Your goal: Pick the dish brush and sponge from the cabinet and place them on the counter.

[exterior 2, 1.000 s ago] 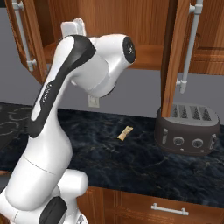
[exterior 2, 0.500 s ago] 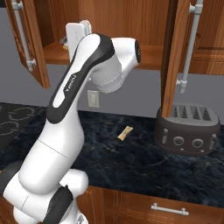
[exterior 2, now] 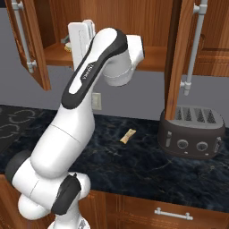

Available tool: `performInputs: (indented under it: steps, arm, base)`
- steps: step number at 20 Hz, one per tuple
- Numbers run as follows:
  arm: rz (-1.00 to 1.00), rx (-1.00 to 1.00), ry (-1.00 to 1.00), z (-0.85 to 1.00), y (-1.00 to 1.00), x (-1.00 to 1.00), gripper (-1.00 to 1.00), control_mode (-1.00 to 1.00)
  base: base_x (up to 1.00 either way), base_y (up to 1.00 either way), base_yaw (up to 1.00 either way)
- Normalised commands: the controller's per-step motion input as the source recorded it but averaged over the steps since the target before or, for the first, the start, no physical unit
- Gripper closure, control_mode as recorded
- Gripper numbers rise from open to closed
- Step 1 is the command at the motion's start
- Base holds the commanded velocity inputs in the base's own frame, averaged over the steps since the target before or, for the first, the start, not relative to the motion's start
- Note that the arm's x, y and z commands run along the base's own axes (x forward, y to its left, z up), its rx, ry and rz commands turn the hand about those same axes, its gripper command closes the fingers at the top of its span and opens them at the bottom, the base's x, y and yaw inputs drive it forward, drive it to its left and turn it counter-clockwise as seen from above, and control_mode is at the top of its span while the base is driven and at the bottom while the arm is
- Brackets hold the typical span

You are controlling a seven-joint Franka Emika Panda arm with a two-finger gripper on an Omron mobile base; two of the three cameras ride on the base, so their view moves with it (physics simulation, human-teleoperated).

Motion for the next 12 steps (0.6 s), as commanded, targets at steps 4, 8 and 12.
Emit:
performInputs:
  steps: [4,8,12]
  arm:
    - [0.13,0.00,0.05,-0.01,0.19,0.13,-1.00,-1.00]
    - [0.10,0.00,0.06,-0.01,0.26,0.05,-1.00,-1.00]
    - [0.09,0.00,0.08,-0.05,0.29,0.04,-1.00,-1.00]
  base:
    - [0.00,0.00,0.00]
    - [0.00,0.00,0.00]
    - [0.00,0.00,0.00]
